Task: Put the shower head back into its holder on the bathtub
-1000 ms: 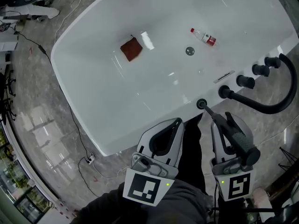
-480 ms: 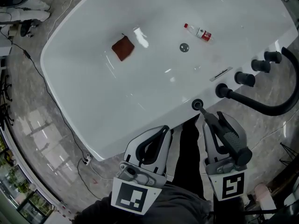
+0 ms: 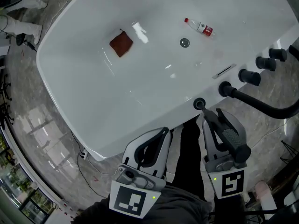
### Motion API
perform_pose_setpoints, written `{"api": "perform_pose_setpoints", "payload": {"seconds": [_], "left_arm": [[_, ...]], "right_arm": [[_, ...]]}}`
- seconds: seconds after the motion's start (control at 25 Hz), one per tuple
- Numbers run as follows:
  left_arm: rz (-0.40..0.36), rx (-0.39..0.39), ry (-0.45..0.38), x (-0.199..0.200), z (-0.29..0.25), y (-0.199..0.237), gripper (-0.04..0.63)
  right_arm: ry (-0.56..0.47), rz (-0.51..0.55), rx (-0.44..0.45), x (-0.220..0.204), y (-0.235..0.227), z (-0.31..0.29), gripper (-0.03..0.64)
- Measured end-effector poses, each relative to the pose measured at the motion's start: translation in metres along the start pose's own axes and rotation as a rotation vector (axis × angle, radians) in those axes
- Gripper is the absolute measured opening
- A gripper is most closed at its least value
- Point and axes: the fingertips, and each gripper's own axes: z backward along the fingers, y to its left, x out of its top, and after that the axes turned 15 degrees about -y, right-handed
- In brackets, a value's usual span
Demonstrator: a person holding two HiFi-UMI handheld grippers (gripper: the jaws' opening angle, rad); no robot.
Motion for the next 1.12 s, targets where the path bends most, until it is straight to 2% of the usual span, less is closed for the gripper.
{"api": "perform_pose_setpoints", "payload": {"seconds": [1.12], "left_arm": [[0.034, 0.041, 0.03, -0.017, -0.003, 0.027, 0.003]], "right_arm": [[0.102, -0.006, 0.004, -0.062, -0.001, -0.017, 0.127]]}}
